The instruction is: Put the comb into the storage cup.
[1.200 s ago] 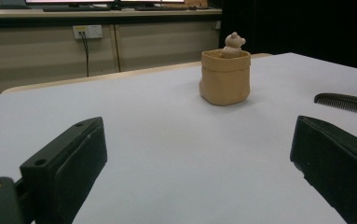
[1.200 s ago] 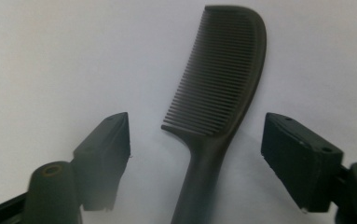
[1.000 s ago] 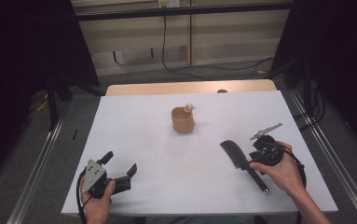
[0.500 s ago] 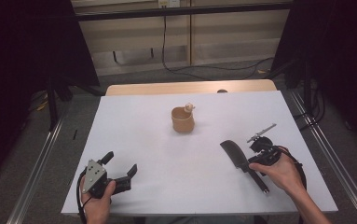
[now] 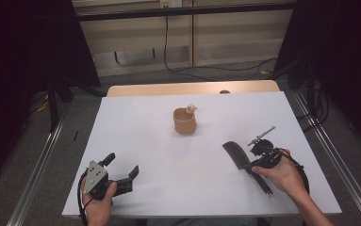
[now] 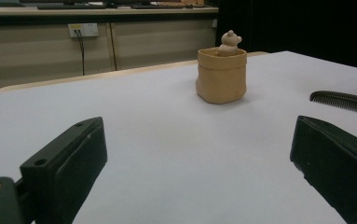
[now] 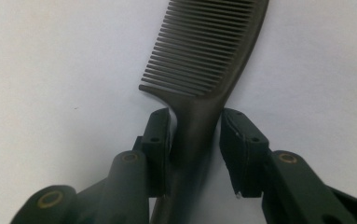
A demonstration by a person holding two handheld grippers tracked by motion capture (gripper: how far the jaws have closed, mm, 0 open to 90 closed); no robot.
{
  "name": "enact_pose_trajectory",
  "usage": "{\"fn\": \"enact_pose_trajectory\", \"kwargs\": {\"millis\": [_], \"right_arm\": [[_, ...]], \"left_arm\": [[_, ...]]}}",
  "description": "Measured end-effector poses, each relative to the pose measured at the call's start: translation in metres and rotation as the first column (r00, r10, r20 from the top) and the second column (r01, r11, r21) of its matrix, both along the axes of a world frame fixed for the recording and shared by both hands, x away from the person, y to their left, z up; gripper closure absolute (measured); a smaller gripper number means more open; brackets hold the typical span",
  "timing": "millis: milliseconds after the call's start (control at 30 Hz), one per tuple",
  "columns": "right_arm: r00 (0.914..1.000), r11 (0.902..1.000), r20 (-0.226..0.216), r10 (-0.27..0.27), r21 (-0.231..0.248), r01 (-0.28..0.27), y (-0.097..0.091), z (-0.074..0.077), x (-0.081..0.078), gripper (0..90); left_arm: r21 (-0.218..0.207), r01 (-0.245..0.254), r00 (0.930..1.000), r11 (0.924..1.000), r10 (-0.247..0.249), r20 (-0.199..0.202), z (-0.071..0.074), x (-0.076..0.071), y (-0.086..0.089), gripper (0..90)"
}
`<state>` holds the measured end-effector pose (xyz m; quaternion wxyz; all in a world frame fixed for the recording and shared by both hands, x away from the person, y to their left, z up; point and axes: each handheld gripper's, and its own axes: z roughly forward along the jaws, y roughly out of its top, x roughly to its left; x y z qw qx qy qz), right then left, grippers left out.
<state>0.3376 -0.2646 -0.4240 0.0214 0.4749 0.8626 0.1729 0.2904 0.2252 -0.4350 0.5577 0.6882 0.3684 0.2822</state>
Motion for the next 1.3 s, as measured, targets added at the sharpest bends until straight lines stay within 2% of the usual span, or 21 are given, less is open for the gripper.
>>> {"fn": "enact_pose_trajectory", "kwargs": {"millis": [167, 500, 700, 933, 1100, 1300], "right_arm": [[0.9999, 0.9996, 0.008, 0.007, -0.029, -0.007, 0.003, 0.000, 0.000, 63.9], [0.9998, 0.9998, 0.000, -0.019, -0.009, 0.019, -0.002, -0.001, 0.001, 71.5], [0.9999, 0.9998, 0.011, -0.003, -0.022, 0.003, 0.000, 0.000, 0.001, 72.6], [0.9999, 0.9999, 0.005, -0.014, -0.004, 0.014, -0.002, 0.001, 0.001, 72.8], [0.9991, 0.9997, 0.041, -0.007, 0.024, 0.006, -0.003, 0.006, -0.001, 72.8], [0.9982, 0.9978, 0.056, -0.021, 0.064, 0.018, -0.006, 0.013, -0.003, 72.8]], "left_arm": [[0.006, 0.002, 1.0000, 1.0000, -0.002, -0.001, 0.000, 0.001, 0.000, 3.8], [0.006, 0.006, 1.0000, 1.0000, -0.006, 0.001, 0.000, 0.000, 0.000, 3.8], [0.009, 0.007, 1.0000, 0.9999, -0.008, 0.002, 0.000, 0.001, 0.001, 3.8], [0.010, 0.008, 1.0000, 0.9999, -0.008, -0.003, 0.000, 0.001, 0.000, 3.8], [0.002, 0.011, 0.9999, 0.9999, -0.011, -0.002, 0.000, 0.001, 0.000, 3.7], [0.002, 0.012, 0.9999, 0.9999, -0.012, -0.006, 0.000, 0.001, 0.000, 3.7]]}}
